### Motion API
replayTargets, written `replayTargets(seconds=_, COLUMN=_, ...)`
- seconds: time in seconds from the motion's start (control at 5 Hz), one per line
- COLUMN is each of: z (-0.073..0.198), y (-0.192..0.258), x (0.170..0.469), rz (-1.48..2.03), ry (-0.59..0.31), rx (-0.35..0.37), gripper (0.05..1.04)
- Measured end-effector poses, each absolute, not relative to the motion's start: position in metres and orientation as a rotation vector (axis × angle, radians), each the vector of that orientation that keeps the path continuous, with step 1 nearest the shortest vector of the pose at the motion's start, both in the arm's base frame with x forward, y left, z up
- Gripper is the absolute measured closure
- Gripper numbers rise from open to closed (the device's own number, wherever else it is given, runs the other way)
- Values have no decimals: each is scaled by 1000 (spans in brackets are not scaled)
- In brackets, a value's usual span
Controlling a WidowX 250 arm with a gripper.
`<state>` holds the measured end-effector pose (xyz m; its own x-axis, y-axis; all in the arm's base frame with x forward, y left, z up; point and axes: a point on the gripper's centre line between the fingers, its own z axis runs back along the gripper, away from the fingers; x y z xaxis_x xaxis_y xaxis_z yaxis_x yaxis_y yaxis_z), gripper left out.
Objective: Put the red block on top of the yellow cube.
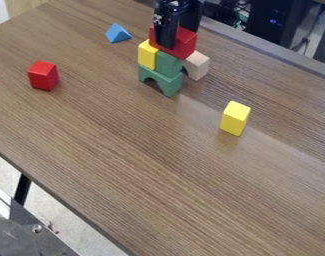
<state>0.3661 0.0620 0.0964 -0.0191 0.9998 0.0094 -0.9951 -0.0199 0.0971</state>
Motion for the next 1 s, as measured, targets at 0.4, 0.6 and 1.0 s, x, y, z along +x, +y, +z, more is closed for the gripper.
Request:
replayTargets(seconds=0.4, z=80, y=60, x=363, rz=1586, ry=116, rx=113, gripper=492)
replayTargets(seconds=0.6, z=80, y=60, x=362, rz=1583, ry=117, rx=114, gripper=492)
replayTargets(seconds=1.0, z=85, y=61, x=360, rz=1574, ry=110, rx=134, gripper=492)
